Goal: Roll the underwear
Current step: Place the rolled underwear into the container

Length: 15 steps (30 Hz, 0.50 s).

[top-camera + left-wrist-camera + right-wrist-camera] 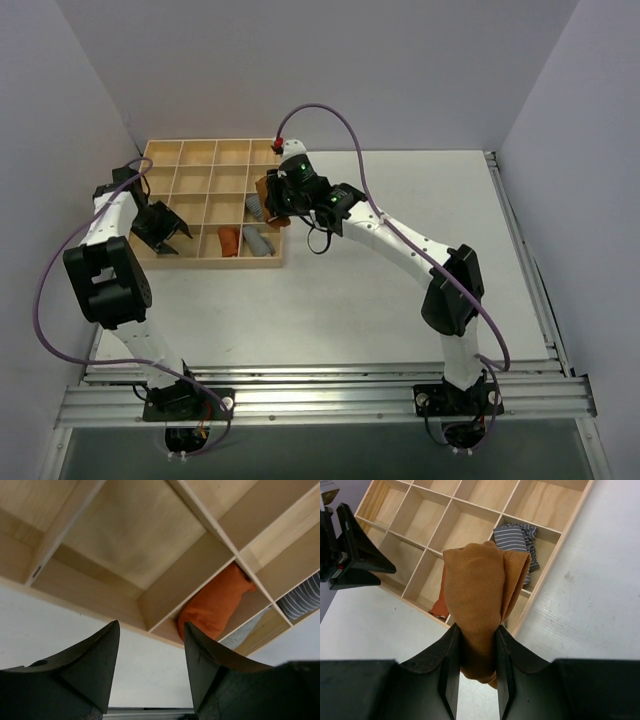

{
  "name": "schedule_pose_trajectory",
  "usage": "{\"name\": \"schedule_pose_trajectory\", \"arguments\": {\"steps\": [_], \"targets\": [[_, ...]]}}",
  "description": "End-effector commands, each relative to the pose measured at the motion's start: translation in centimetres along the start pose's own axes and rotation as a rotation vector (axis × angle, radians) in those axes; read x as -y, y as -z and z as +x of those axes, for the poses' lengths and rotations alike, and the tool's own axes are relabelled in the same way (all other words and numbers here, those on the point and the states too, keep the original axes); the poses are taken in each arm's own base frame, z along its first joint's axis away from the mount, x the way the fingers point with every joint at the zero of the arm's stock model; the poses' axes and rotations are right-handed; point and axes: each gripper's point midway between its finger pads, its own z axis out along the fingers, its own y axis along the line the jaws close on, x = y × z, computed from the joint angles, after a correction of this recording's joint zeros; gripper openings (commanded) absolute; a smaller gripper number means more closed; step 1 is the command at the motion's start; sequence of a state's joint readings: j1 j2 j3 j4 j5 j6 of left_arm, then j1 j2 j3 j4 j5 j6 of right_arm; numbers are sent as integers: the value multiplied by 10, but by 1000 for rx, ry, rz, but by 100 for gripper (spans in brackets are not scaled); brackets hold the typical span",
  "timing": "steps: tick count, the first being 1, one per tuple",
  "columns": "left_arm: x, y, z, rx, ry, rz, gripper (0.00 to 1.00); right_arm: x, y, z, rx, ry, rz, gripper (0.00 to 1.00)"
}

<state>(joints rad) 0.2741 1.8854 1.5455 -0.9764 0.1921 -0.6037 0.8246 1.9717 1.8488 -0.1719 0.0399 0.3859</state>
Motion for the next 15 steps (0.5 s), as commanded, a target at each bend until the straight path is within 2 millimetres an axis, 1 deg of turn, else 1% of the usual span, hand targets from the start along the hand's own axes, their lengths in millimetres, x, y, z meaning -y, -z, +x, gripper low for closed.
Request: {"name": "schedule_pose_trajectory", "arguments": {"steps": [1,2,4,5,8,9,11,12,13,14,15], "targets": [[22,-12,-25,86,-69,97,61,-7,9,-24,28,36,-59,0],[25,-21,-24,74,-82,104,61,-6,8,-23,26,34,-64,0],[29,-30,-22,60,-114,115,61,-4,5,-22,23,39,-63,0],[28,-40,-19,39,-123,101,60,-3,4,-20,19,40,-65,0],[33,-55,-4,-1,-181,89,59,2,2,-16,10,43,-62,0],[37,-58,2,-6,-213,78,58,5,2,-16,7,44,-60,0],[34,-60,11,-4,-242,49,58,10,1,-10,-6,45,-53,0],[33,-62,12,11,-259,37,58,11,3,-12,0,44,-57,0],[34,-64,19,6,-275,30,57,12,3,-12,0,42,-57,0],[32,-67,26,-5,-284,21,51,16,2,-8,-4,38,-54,0],[32,-68,28,-8,-295,21,46,18,4,-9,-1,35,-55,0]]}}
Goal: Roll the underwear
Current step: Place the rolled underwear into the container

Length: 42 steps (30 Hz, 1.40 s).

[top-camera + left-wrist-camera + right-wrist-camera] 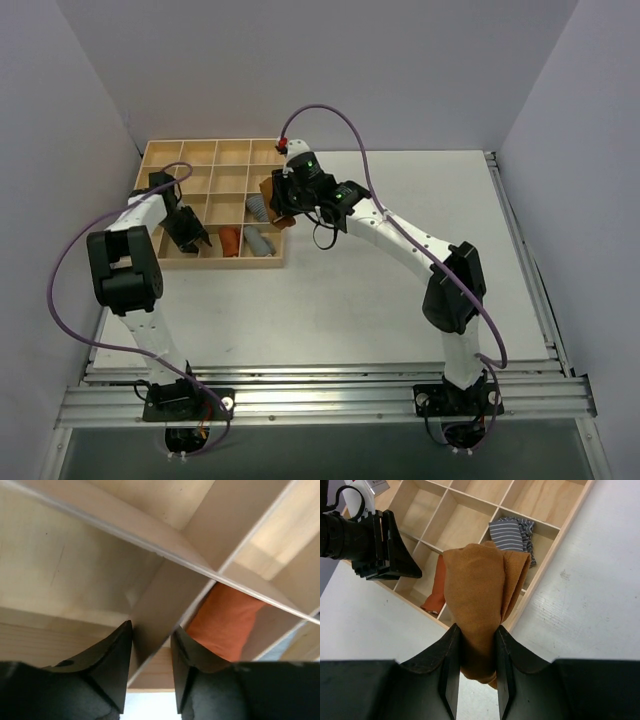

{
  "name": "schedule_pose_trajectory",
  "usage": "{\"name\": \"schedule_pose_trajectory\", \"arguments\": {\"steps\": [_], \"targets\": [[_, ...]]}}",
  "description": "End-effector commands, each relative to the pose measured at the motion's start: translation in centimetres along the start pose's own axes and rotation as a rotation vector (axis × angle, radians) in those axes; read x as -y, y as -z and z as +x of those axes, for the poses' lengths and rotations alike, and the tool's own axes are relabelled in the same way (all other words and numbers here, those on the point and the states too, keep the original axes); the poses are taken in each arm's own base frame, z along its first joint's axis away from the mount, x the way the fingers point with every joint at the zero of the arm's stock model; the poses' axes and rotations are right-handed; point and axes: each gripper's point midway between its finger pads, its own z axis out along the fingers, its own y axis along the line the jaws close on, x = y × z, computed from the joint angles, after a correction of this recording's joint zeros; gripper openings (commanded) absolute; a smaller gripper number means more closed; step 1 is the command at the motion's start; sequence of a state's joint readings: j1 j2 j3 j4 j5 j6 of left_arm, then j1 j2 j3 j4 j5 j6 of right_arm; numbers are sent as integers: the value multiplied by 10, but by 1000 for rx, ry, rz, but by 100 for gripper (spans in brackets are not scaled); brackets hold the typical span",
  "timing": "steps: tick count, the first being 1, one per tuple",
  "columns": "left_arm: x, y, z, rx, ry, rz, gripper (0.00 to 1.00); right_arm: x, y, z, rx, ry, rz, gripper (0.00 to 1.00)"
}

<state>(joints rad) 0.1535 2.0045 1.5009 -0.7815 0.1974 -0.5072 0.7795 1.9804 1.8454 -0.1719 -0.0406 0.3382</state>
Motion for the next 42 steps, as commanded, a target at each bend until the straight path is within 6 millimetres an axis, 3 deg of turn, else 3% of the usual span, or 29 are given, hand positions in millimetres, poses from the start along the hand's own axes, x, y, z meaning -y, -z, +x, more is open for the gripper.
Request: {"name": "schedule_pose_trajectory", "arguments": {"steps": [1,2,6,12,18,21,26,27,28,29,33,38,40,42], "targets": [[6,-8,18,-10,-96,-19,42,4,10,-8,26,9,-22,0],[8,-9,24,-20,-110,-21,33,7,9,-5,19,9,-17,0],[11,-10,50,-42,-186,-49,17,11,9,-4,19,17,-13,0],[32,7,83,-14,-307,-27,7,7,5,-2,19,39,-42,0],[45,19,125,-6,-404,28,2,1,-7,9,-10,84,-75,0],[38,22,144,-11,-428,45,2,-8,-13,15,-16,124,-105,0],[53,41,159,19,-474,92,2,-21,-28,32,-33,211,-139,0],[51,44,159,20,-448,88,4,-21,-36,41,-51,224,-146,0],[49,50,154,54,-430,72,14,-22,-40,44,-58,232,-154,0],[49,54,153,68,-412,70,48,-26,-43,47,-61,241,-170,0],[57,79,138,144,-330,109,73,-33,-58,57,-61,305,-197,0],[67,121,116,208,-172,207,73,-48,-77,62,-36,356,-264,0],[66,135,109,239,-127,215,73,-48,-89,74,-54,395,-273,0],[50,141,100,246,-44,170,73,-41,-102,94,-101,423,-260,0]]}}
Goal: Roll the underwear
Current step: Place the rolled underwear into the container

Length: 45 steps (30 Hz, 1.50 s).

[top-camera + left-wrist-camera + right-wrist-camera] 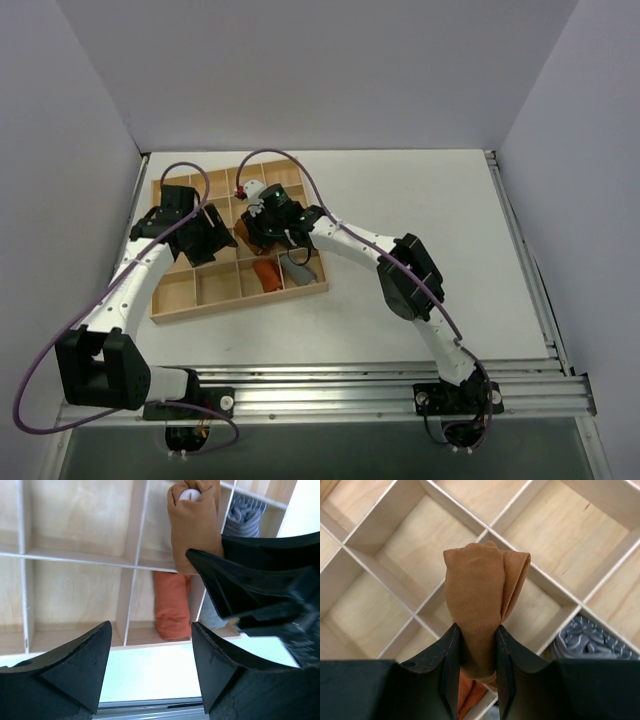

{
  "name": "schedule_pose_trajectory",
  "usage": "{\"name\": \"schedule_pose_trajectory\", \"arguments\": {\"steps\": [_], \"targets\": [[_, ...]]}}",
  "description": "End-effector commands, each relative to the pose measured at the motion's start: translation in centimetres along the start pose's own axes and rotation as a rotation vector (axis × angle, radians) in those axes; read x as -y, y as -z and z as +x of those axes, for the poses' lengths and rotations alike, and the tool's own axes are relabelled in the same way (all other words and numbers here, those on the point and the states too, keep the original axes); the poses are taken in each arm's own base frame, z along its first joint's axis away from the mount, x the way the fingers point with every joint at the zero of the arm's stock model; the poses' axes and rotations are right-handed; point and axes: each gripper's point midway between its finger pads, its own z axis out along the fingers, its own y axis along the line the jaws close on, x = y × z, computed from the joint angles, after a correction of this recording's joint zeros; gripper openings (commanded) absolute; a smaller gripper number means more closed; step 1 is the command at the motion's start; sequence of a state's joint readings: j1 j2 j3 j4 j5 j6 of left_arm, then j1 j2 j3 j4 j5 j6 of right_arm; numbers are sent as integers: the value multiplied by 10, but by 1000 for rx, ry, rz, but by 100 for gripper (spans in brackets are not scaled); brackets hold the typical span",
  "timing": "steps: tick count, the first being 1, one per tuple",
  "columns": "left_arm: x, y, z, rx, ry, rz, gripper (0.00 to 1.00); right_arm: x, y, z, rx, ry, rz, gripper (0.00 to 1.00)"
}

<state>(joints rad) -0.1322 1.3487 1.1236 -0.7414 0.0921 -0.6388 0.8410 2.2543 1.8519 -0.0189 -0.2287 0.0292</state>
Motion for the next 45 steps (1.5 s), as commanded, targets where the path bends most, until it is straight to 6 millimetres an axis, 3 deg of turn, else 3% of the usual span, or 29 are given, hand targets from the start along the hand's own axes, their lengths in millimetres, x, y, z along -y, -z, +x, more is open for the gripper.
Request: {"name": "schedule_pose_trajectory", "arguments": {"steps": [1,5,7,11,14,20,22,23,31,34,37,45], "targets": [[-10,23,-18,31,148,-40,73,-8,-14,-15,50,105,-34,0],[-43,21,-23,22,219,-159,72,-5,-22,-13,68,143,-30,0],[-70,18,-30,20,291,-211,73,-3,-26,-9,61,163,-26,0],[-103,13,-36,31,374,-231,73,0,-35,15,-16,194,-34,0],[-120,11,-37,23,412,-240,73,1,-36,45,-104,202,-52,0],[-142,3,-32,-42,453,-294,73,10,-46,74,-177,131,-19,0],[-149,0,-30,-56,462,-313,73,12,-46,70,-193,89,-22,0],[-151,-1,-29,-64,462,-322,73,12,-51,80,-219,77,-18,0],[-172,-15,-26,-115,458,-417,73,30,-50,100,-298,1,100,0],[-175,-21,-29,-121,456,-424,72,31,-49,101,-297,-15,102,1],[-179,-26,-33,-132,451,-433,72,33,-47,96,-288,-30,118,13],[-183,-36,-51,-108,447,-402,65,31,-32,56,-203,-20,103,32]]}}
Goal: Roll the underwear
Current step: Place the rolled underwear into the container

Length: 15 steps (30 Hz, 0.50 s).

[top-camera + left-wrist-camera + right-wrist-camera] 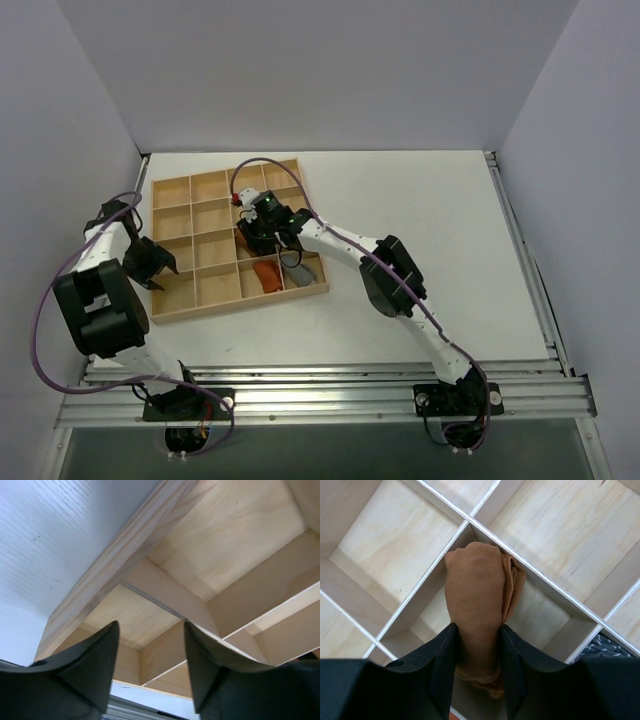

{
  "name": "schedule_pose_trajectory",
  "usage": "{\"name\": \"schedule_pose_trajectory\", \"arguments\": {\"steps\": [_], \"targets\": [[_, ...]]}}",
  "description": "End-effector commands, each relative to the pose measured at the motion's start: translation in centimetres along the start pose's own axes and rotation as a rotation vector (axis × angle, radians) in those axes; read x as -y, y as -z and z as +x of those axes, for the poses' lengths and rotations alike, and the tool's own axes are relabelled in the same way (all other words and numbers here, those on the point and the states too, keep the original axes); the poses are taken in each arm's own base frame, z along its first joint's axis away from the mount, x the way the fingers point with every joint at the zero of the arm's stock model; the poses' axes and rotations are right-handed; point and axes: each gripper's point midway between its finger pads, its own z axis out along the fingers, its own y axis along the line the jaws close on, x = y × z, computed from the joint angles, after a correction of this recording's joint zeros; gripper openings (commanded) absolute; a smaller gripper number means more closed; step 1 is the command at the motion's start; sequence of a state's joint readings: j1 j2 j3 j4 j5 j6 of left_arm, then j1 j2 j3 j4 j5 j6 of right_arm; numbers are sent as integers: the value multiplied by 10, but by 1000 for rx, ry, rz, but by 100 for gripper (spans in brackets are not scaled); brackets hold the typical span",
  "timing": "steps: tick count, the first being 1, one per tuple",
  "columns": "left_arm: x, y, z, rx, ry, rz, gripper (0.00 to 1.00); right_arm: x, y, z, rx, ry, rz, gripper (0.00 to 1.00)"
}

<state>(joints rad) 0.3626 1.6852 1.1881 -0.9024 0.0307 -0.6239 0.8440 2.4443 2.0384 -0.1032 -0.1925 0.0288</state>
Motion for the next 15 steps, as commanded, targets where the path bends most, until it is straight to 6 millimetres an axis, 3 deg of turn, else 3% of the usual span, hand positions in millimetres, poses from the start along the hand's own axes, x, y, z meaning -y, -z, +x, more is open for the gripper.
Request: {"name": "schedule_pose_trajectory", "arguments": {"steps": [1,6,11,15], "targets": [[14,3,-25,61,-20,48,59,21,13,22,-105,-14,66,34],[21,-3,-40,68,-31,43,37,22,24,-5,-40,-52,57,43],[23,-7,-58,83,-33,24,28,21,43,-40,53,-85,31,48],[37,0,-81,127,-34,52,28,19,59,-66,117,-110,-1,50]]}}
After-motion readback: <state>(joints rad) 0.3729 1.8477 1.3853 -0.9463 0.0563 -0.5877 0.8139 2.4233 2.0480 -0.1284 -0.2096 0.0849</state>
